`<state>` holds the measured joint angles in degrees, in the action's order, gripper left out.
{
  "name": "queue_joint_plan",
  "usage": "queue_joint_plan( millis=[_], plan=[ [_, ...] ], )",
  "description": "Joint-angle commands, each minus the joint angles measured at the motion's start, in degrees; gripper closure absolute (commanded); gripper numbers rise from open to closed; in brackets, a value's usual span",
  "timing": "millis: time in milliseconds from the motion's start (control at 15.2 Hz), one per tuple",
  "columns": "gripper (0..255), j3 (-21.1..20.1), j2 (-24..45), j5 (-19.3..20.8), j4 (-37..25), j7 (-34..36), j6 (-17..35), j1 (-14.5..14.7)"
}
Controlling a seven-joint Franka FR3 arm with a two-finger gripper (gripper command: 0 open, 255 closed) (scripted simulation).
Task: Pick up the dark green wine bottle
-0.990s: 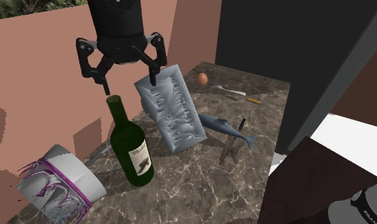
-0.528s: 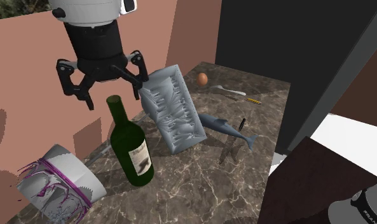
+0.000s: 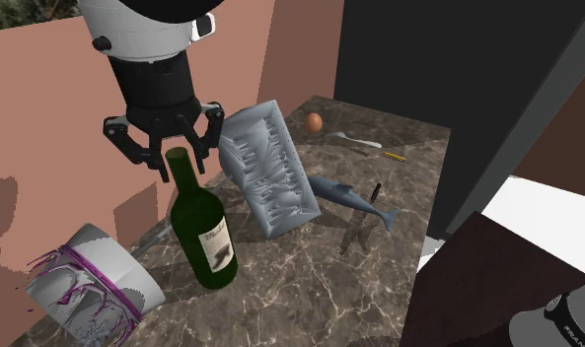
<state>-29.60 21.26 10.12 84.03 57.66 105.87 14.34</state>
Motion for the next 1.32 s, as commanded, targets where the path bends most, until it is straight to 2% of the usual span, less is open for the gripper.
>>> queue_joint_plan(
  millis=[0, 396, 1254],
  plan=[
    [255, 0.01, 0.05, 0.01, 0.04, 0.01, 0.0, 0.0],
    [255, 0.01, 0.05, 0.02, 0.05, 0.04, 0.01, 0.03],
    [255, -0.24, 1.14, 0.35, -11.64, -0.18, -10.57, 1.62]
  ],
)
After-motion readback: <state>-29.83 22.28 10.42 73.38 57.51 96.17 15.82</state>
